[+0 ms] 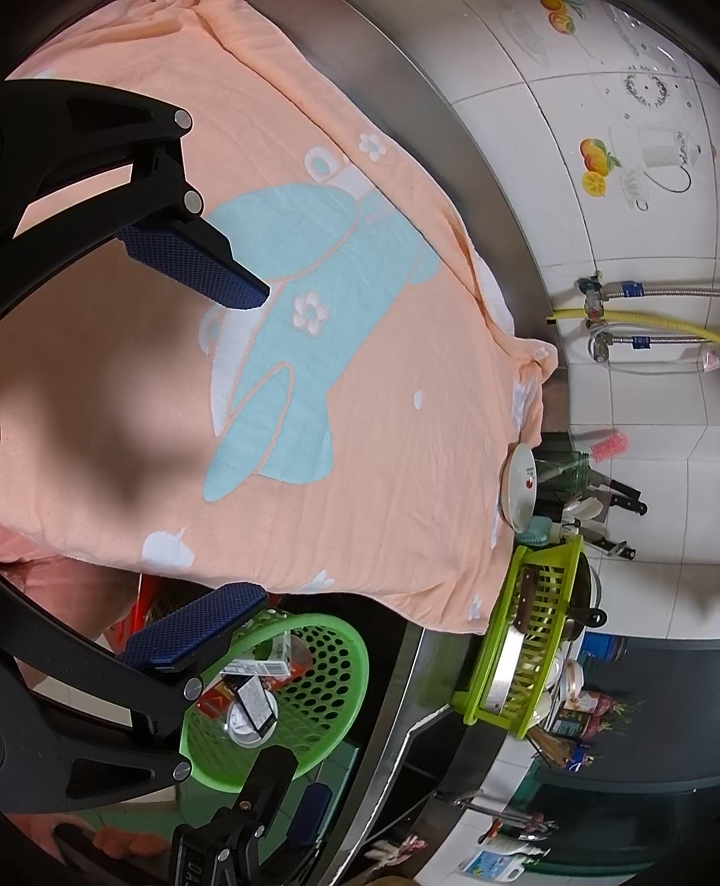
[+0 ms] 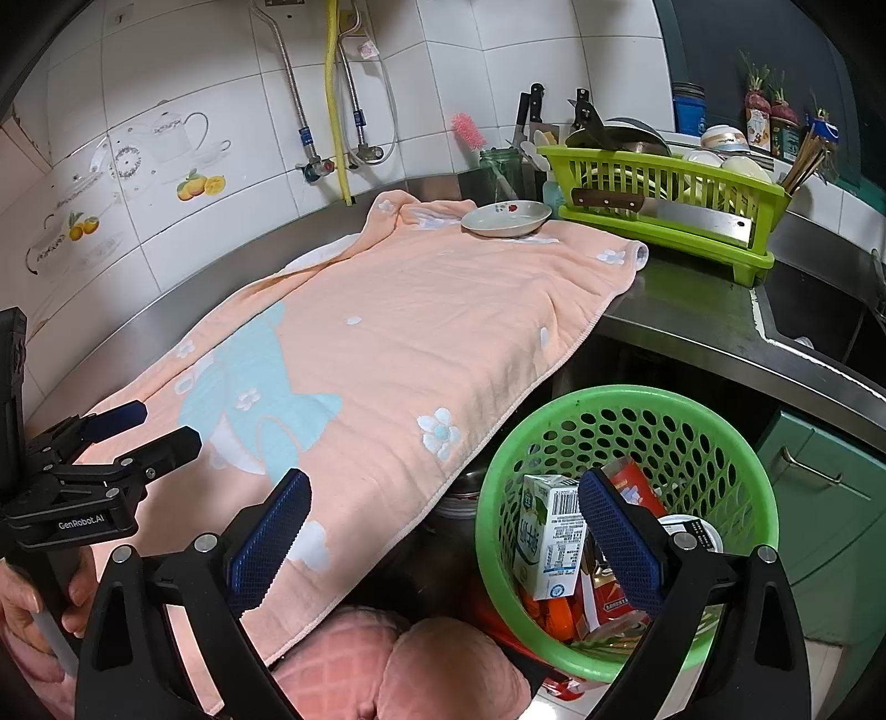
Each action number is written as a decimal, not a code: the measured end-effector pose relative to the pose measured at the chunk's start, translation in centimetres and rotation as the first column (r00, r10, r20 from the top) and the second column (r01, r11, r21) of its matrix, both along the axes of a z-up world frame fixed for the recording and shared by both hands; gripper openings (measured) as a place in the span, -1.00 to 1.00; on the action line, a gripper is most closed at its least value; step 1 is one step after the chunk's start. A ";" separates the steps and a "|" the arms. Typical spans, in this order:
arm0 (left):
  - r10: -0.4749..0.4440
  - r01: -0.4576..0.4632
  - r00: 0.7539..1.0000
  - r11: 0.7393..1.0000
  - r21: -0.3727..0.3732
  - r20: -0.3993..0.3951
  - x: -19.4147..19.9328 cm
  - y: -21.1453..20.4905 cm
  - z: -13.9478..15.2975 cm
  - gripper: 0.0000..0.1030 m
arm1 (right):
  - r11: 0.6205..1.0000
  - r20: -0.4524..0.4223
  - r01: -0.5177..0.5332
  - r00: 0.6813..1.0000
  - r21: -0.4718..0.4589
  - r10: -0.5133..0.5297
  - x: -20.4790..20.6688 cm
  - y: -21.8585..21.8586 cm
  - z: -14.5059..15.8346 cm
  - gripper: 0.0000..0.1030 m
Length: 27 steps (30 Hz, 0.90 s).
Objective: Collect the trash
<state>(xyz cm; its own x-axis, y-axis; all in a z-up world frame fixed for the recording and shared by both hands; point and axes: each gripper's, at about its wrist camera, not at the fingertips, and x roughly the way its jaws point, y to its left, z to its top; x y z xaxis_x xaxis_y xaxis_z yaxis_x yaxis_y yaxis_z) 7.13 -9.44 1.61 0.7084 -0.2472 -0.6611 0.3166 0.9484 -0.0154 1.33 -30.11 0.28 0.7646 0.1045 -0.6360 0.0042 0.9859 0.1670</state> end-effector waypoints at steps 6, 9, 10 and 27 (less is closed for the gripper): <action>0.001 -0.001 1.000 1.000 0.001 0.000 -0.1 -0.1 -0.1 0.90 | 1.000 -0.002 0.000 1.000 0.002 0.000 0.0 0.0 -0.1 0.82; 0.001 -0.001 1.000 1.000 0.003 -0.003 0.0 -0.2 -0.2 0.90 | 1.000 -0.003 0.000 1.000 0.002 0.000 0.1 0.1 -0.2 0.82; 0.000 0.000 1.000 1.000 0.004 -0.003 0.0 -0.2 -0.2 0.90 | 1.000 -0.003 -0.001 1.000 0.005 0.001 0.1 0.1 -0.2 0.82; -0.001 0.001 1.000 1.000 0.008 -0.003 0.0 -0.5 -0.6 0.90 | 1.000 -0.007 -0.002 1.000 0.010 0.002 0.2 0.3 -0.4 0.82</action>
<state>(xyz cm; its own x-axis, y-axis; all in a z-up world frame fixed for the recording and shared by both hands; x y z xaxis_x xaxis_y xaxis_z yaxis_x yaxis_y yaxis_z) 7.13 -9.94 1.05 0.7064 -0.2426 -0.6649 0.3171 0.9484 -0.0091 1.49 -29.85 -0.09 0.7598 0.1127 -0.6403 0.0031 0.9842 0.1768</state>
